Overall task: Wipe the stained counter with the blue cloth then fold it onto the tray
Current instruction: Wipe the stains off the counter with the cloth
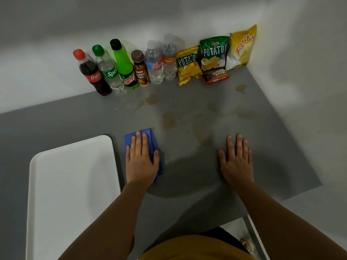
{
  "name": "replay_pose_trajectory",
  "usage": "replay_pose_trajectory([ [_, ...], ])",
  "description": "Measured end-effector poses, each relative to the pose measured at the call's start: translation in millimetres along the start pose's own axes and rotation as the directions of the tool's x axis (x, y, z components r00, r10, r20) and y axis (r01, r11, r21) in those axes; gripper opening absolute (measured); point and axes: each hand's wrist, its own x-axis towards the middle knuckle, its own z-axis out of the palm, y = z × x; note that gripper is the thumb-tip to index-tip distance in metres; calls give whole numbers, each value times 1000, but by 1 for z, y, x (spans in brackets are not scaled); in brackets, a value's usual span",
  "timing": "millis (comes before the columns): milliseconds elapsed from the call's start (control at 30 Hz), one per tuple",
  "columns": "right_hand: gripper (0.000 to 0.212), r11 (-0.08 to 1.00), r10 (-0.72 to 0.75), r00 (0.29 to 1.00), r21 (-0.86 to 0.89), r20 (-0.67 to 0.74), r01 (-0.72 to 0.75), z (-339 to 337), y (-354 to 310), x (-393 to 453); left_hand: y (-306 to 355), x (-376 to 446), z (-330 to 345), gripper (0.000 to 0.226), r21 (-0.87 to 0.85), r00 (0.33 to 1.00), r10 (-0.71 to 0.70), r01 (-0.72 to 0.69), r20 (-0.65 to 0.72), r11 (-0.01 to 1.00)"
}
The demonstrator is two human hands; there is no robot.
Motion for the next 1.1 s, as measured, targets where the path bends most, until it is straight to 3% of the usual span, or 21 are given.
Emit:
replay_pose_trajectory([
  [400, 68, 1000, 6, 1000, -21, 22, -6, -4, -2, -1, -28, 35, -10, 76, 38, 993, -120, 120, -23, 992],
  [767, 69, 999, 9, 1000, -33, 23, -8, -6, -5, 0, 6, 85, -5, 75, 91, 998, -55, 52, 34, 995],
  [1000, 68, 1000, 14, 1000, -16, 27, -14, -9, -6, -1, 34, 52, 2, 72, 41, 988, 138, -141, 67, 989],
  [1100, 68, 1000, 10, 999, -13, 36, -10, -10, -6, 0, 24, 32, 4, 72, 22, 986, 146, -148, 74, 989],
])
